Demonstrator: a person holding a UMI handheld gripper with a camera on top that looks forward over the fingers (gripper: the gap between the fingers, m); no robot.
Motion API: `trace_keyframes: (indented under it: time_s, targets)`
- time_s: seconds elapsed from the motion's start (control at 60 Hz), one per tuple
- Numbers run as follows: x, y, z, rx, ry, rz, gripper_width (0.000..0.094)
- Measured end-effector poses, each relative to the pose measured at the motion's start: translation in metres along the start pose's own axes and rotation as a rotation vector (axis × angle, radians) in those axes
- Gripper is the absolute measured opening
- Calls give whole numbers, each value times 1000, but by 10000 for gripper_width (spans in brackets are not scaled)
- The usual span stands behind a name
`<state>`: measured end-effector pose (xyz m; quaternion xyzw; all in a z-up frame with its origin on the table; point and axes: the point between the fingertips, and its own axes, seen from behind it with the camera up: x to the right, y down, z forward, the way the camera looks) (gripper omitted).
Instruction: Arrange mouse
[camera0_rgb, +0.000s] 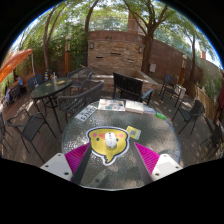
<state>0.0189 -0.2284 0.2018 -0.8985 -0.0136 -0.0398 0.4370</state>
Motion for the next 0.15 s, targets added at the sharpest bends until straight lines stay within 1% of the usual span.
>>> trace_keyframes:
  time_s: [0.15]
  targets:
    - [1, 2, -4, 1, 6, -8, 858]
